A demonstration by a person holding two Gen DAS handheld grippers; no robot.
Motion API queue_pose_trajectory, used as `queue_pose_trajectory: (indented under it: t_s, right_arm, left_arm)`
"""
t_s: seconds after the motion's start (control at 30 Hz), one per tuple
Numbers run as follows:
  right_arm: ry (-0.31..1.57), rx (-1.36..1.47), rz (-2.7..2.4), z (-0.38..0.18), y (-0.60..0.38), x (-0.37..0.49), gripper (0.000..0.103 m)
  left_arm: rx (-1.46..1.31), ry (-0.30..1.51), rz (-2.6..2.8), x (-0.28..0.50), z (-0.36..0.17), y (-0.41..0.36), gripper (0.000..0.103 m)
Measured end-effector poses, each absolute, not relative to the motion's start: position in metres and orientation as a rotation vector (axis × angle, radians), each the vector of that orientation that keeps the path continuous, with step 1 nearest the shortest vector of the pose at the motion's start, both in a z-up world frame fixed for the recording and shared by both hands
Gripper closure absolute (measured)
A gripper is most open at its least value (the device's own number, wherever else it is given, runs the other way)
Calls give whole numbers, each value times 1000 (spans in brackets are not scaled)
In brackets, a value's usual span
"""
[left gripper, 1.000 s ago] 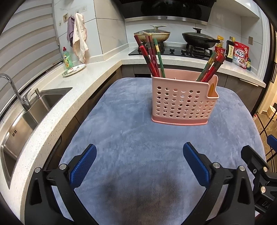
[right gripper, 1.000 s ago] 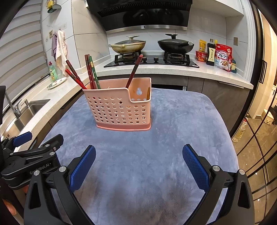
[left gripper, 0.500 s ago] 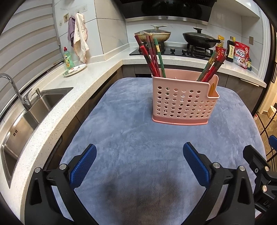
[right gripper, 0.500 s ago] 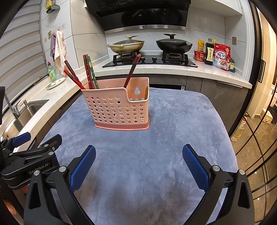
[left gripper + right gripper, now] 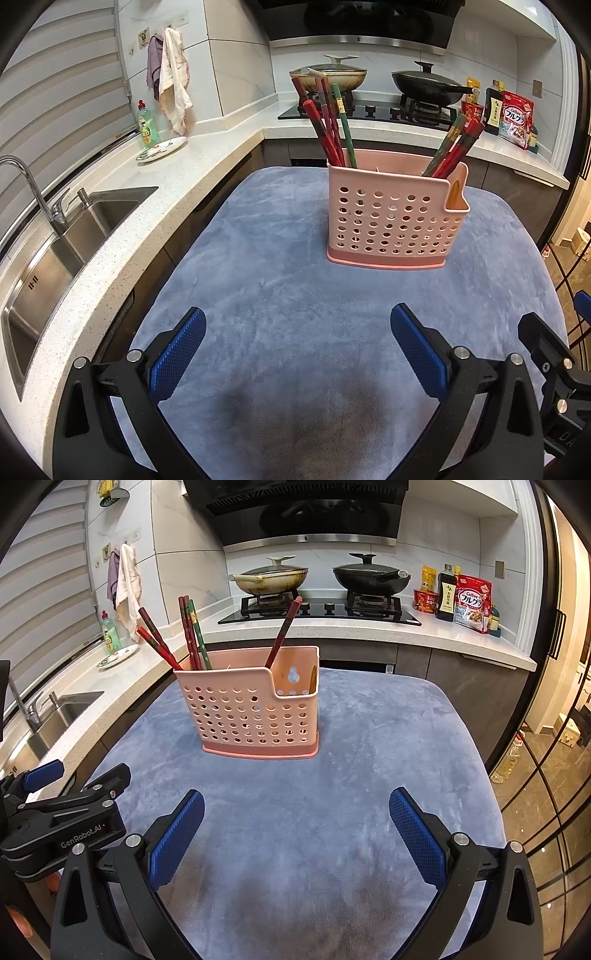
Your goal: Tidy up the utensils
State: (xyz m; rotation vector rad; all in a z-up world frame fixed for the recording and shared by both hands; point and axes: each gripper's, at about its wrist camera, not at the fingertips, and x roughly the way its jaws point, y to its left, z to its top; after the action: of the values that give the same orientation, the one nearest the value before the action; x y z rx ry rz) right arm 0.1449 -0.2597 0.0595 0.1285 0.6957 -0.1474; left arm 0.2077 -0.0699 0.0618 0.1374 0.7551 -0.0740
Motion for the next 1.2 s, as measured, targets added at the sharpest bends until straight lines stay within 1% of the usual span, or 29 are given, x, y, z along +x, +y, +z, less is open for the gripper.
queue_pose_trajectory:
  t_s: [1.2]
  right_arm:
    - [696,119,-147,59,-259,147,6]
  left_arm:
    - [141,739,-80,207,63,-75,7]
